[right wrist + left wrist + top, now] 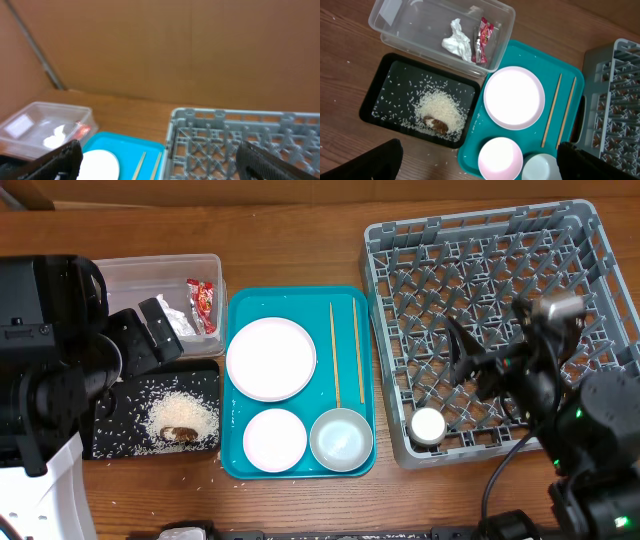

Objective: Sort waste into correct bins and load items into the dishwasher

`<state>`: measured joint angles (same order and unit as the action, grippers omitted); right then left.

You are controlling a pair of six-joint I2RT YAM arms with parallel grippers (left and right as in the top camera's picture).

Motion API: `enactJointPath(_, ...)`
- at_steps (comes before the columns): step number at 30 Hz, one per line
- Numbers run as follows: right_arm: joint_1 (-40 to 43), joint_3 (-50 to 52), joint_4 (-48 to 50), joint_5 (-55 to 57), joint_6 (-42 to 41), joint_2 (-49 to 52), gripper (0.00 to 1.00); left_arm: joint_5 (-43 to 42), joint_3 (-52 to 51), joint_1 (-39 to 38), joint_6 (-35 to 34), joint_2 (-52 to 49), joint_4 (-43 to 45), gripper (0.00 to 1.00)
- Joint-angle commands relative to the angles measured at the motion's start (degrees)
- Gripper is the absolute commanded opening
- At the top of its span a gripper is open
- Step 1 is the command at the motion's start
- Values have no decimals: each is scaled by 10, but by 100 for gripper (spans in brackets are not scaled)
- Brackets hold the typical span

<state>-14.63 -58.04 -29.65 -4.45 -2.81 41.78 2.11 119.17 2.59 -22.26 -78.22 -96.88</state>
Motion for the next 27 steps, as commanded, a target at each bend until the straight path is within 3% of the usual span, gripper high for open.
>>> enactJointPath(1,31,127,52,-26,11,-73,100,-3,1,-3,9,-4,1,100)
enactJointPath(6,40,265,135,-39,11,-174,100,-3,1,-3,9,-4,1,100)
enactJointPath(20,40,264,188,-156,11,-175,100,-3,1,-3,9,-4,1,100)
enactJointPath(25,40,264,106,-162,11,-175,100,-3,1,-3,9,-4,1,100)
enactJointPath(27,40,265,26,-162,11,-175,100,-3,1,-3,9,-4,1,100)
